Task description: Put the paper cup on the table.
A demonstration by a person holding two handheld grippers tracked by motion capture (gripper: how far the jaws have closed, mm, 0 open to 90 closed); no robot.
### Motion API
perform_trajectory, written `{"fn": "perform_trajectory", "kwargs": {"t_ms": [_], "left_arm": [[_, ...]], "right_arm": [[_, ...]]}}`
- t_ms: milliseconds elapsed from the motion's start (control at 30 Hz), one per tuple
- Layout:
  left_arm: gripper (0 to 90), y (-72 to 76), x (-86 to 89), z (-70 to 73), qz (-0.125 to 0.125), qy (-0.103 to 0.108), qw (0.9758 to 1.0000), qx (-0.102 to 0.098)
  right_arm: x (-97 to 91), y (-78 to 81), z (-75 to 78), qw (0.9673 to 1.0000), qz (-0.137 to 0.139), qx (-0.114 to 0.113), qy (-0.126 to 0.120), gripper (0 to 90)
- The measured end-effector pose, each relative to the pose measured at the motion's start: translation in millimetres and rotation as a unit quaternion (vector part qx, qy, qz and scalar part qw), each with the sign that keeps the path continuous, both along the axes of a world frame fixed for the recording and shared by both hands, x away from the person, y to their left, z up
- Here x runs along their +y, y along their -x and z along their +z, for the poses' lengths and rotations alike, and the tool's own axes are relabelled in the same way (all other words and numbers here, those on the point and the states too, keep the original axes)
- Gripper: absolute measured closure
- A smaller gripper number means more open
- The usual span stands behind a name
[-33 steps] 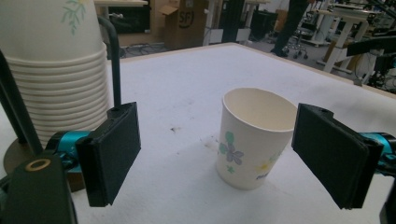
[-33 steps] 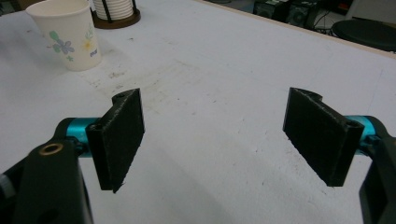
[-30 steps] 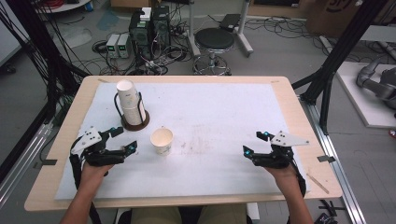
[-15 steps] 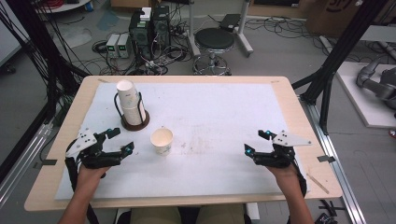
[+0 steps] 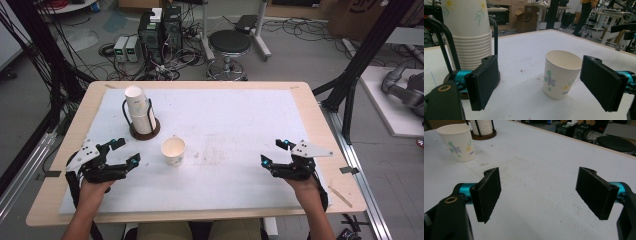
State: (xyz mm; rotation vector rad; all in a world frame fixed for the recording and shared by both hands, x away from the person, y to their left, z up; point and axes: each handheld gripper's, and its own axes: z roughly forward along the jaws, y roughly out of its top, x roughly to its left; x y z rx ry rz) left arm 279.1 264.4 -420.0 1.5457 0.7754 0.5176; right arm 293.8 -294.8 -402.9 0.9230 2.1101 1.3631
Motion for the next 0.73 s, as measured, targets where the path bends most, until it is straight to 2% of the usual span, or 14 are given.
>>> {"fn": "perform_trajectory", "kwargs": {"t_ms": [733], "left_arm": [[15.7, -0.6, 0.2, -0.1, 0.007, 0.003, 1.0000, -0.002]], "right_arm": [[-4.4, 2.1, 0.8, 1.0000, -0.004, -0.004, -0.007, 20.8]]}}
